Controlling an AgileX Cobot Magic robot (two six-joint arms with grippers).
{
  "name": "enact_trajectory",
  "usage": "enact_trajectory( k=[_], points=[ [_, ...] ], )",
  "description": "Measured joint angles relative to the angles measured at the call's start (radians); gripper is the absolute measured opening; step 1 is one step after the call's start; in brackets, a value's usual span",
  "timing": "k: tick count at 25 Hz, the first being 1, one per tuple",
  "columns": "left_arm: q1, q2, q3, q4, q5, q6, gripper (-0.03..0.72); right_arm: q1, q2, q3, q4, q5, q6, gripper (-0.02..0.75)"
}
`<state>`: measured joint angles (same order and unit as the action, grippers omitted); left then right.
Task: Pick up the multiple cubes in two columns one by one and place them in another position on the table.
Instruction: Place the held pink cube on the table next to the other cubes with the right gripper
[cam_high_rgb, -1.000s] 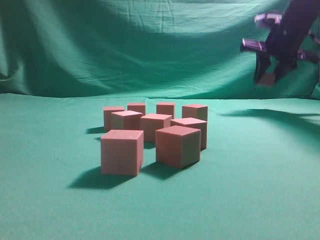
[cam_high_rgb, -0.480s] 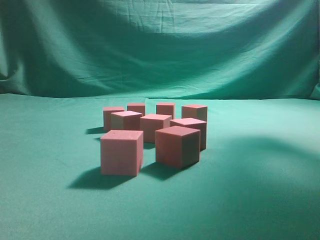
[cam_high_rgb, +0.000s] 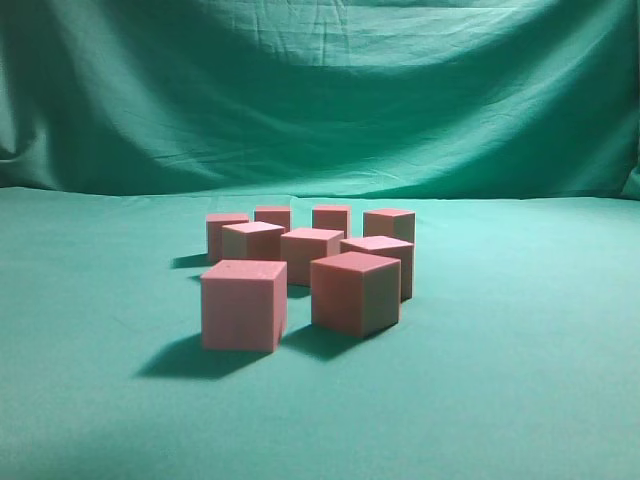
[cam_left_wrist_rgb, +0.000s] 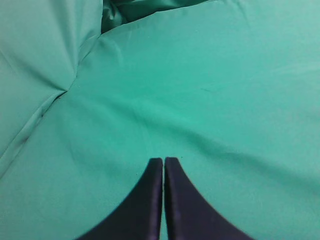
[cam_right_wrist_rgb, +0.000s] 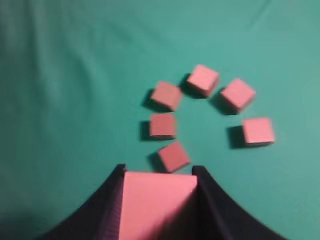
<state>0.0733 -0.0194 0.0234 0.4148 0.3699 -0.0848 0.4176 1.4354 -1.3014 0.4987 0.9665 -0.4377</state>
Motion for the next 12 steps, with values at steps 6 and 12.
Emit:
enact_trajectory(
  k=[6,12],
  points=[
    [0.0,0.0,0.0,0.0,0.0,0.0,0.0,0.3,0.069,0.007,0.009,-0.043,-0.044,0.268],
    [0.0,0.0,0.0,0.0,0.0,0.0,0.0,0.47,0.222,0.007,0.01,-0.097,-0.07,0.268]
  ],
)
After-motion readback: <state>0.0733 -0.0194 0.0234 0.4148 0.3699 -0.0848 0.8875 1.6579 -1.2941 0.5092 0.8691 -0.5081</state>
